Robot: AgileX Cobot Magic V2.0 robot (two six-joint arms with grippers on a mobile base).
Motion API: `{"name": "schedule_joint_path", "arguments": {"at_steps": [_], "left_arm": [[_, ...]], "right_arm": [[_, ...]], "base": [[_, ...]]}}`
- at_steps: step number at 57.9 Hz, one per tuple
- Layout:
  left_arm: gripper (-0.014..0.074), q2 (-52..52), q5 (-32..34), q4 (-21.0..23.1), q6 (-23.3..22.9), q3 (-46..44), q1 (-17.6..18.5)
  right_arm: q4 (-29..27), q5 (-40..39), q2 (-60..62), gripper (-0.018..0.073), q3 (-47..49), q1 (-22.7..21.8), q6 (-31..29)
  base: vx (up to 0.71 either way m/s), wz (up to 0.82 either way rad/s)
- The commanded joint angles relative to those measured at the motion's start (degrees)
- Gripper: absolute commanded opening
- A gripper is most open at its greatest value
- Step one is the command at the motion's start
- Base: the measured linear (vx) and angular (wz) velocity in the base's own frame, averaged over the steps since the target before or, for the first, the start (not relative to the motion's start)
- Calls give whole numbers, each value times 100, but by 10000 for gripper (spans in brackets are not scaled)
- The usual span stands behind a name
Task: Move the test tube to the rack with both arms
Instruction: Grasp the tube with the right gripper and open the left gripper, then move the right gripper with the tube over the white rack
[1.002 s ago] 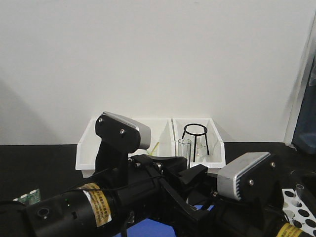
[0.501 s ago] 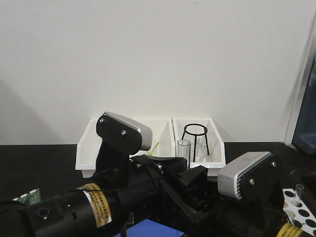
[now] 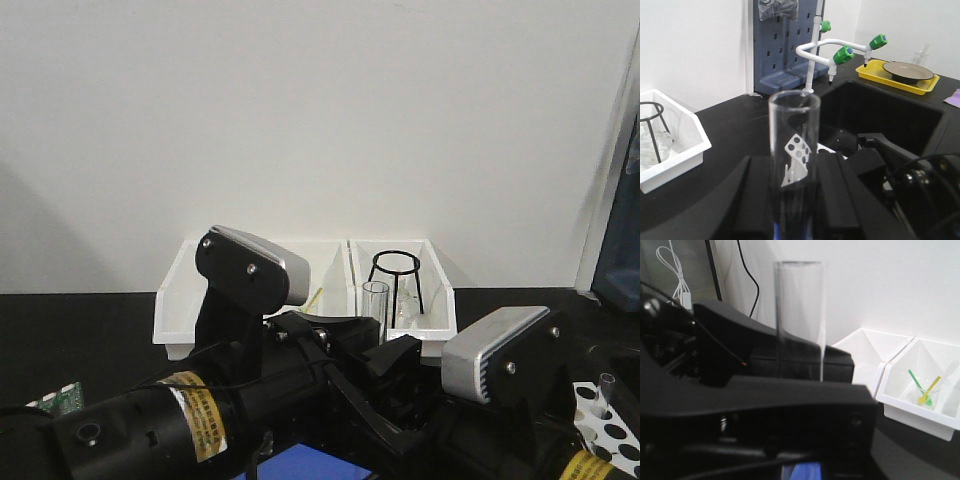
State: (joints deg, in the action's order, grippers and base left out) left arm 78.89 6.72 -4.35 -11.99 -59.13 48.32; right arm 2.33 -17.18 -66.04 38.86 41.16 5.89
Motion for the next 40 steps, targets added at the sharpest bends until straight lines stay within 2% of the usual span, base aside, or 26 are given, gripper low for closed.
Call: {"name": "schedule_joint_path", "arguments": {"at_steps": [1, 11, 28, 37, 40], "left_arm": [[429, -194, 577, -7, -2, -195, 63], [448, -426, 974, -13, 28, -195, 63], [447, -1203, 1083, 1, 619, -195, 63], [430, -1693, 841, 6, 1199, -195, 57], [403, -1837, 597, 6, 1405, -195, 57]], "right_arm": [[54, -577, 104, -13, 208, 8, -49], [54, -577, 104, -13, 208, 8, -49], [54, -564, 104, -11, 208, 8, -49], [54, -504, 104, -11, 208, 8, -198], [54, -511, 104, -11, 208, -20, -589]], "base": [[0, 0], [0, 0], [0, 0], [0, 0], [0, 0]]}}
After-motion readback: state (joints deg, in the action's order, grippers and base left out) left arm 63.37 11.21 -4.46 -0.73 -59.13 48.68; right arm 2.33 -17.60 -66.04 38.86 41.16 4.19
